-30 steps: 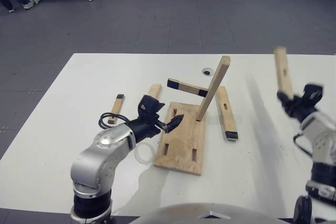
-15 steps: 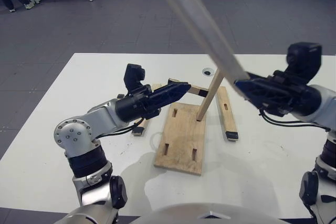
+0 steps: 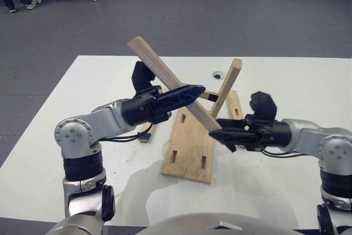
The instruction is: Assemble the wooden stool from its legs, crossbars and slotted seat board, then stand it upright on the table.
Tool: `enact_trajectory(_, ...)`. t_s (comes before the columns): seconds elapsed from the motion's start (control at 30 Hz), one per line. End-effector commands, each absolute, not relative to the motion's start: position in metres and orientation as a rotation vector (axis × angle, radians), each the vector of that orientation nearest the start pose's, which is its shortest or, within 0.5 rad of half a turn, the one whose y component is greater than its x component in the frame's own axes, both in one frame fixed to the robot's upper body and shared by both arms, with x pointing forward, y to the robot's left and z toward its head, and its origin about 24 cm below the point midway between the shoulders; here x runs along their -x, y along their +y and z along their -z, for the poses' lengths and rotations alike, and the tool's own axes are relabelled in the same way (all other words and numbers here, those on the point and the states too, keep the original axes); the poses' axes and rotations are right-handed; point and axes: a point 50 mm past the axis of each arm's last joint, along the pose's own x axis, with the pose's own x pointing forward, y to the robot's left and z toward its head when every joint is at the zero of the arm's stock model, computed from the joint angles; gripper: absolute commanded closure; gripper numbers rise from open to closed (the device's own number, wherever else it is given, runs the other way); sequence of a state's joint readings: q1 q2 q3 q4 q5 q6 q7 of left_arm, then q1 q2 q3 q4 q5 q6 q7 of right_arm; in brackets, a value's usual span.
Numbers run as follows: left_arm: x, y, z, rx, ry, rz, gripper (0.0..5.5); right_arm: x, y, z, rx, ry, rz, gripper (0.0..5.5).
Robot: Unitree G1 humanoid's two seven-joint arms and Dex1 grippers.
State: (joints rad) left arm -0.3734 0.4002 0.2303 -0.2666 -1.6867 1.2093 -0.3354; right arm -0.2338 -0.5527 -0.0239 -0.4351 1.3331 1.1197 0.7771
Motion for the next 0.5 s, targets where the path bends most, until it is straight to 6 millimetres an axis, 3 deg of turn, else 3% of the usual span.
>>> enact_trajectory(0.03, -0.226, 0.14, -0.184, 0.84, 0.35, 1.388, 1.84, -0.204, -0.128, -0.15, -0.564, 0.436, -1.542, 3.46)
enact_trajectory(0.33, -0.222, 0.146, -0.18, 0.796, 0.403, 1.383, 3.26, -0.208, -0.131, -0.151, -0.552, 0.432, -1.532, 3.46)
enact_trajectory(0.5, -0.217, 0.147, -0.175, 0.791, 0.425, 1.382, 3.29, -0.215, -0.136, -0.154, -0.521, 0.417, -1.517, 3.46)
